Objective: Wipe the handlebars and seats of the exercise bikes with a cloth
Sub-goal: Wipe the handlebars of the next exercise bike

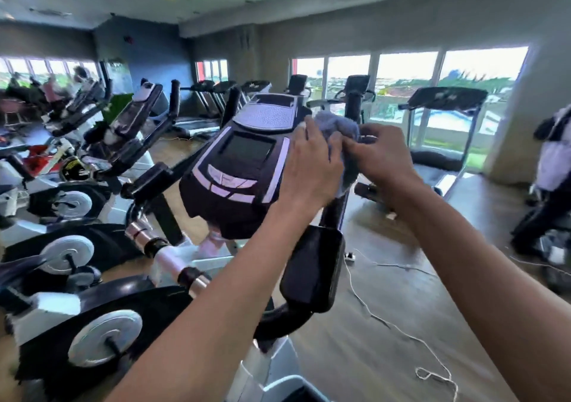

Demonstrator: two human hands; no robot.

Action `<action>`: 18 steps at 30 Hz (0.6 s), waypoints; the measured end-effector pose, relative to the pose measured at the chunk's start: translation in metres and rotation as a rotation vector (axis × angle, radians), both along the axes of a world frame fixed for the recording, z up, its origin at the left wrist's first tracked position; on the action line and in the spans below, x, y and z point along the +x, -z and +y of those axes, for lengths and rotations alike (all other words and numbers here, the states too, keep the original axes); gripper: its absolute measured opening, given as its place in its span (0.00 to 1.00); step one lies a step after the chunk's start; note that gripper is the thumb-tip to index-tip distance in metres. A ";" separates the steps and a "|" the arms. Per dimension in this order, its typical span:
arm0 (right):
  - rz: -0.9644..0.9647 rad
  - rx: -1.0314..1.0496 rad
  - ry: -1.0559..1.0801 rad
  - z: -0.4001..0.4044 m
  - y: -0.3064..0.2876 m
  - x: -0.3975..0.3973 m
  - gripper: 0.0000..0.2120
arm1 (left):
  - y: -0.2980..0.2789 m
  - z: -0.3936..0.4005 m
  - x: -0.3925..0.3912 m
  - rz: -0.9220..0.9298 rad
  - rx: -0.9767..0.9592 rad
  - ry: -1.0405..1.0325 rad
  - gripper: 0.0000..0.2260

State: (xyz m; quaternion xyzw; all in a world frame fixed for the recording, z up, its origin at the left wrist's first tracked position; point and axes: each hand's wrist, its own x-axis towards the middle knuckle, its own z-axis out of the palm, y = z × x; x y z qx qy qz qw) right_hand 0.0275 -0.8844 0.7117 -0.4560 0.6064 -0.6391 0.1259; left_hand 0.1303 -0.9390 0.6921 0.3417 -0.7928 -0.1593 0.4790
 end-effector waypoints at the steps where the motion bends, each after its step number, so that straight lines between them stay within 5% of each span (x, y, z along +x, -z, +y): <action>1: -0.021 -0.003 0.002 -0.008 -0.005 -0.010 0.05 | -0.006 -0.006 -0.013 0.006 -0.004 -0.014 0.26; 10: -0.394 0.064 -0.300 -0.041 -0.024 -0.093 0.12 | -0.017 -0.043 -0.105 -0.072 0.151 -0.256 0.37; 15: -0.080 0.037 -0.078 -0.057 -0.035 -0.131 0.12 | -0.002 -0.057 -0.131 -0.234 -0.021 -0.507 0.38; 18: 0.295 0.045 -0.065 -0.075 -0.054 -0.122 0.18 | -0.003 -0.065 -0.144 -0.318 -0.085 -0.626 0.37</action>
